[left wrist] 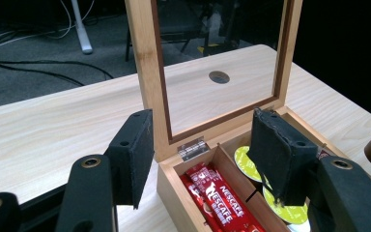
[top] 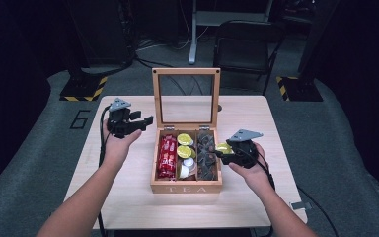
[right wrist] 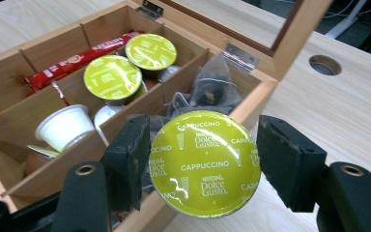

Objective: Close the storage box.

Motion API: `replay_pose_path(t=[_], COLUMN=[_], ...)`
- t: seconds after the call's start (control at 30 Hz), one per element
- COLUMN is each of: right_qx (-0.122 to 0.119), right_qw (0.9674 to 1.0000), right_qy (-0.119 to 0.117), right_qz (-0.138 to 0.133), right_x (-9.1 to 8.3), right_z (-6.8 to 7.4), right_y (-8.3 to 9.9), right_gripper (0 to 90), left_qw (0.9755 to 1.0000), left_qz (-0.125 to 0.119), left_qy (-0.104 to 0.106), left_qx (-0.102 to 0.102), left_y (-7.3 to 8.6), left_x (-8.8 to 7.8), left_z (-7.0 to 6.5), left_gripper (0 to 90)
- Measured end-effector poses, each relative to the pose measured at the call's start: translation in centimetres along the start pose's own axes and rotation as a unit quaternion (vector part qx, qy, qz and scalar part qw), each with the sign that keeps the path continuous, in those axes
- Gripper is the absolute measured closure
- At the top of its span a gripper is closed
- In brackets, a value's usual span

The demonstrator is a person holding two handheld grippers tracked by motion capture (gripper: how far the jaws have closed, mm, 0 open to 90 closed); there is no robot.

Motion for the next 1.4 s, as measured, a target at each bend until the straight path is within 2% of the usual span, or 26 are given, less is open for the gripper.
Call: replay_pose_path(t=[0.53,0.9,1.17,1.4], right_qx=[0.011,0.029,0.046,0.066], right_qw=[0.9997,0.9989,0.9975,0.9949], right_qy=[0.022,0.036,0.053,0.075], right_qz=[0.006,0.009,0.013,0.013], right_x=[-0.3,-0.6,-1.2,-2.0], right_z=[-1.6,-2.9,-4.4,-6.2], right_y=[1.5,2.6,3.4,4.5], right_gripper=[37.0,37.0,37.0,37.0], left_qw=[1.0,1.0,1.0,1.0], left_qz=[-0.001,-0.002,-0.002,-0.002], left_qy=[-0.001,-0.002,-0.002,-0.003], left_qx=[-0.001,-0.003,-0.004,-0.004], left_y=[0.0,0.1,0.1,0.1], left_x=[0.0,0.0,0.0,0.0], left_z=[0.1,0.1,0.1,0.1], left_gripper=[41.7,41.7,41.7,41.7])
Point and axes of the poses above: each handheld gripper's, and its own axes: x roughly forward along the jaws, y roughly out of its underside, z roughly to its left, the point moved 5 cm from there along x, roughly forward along the jaws, and after that the axes turned 1 degree about -z, right-handed, at the moved point
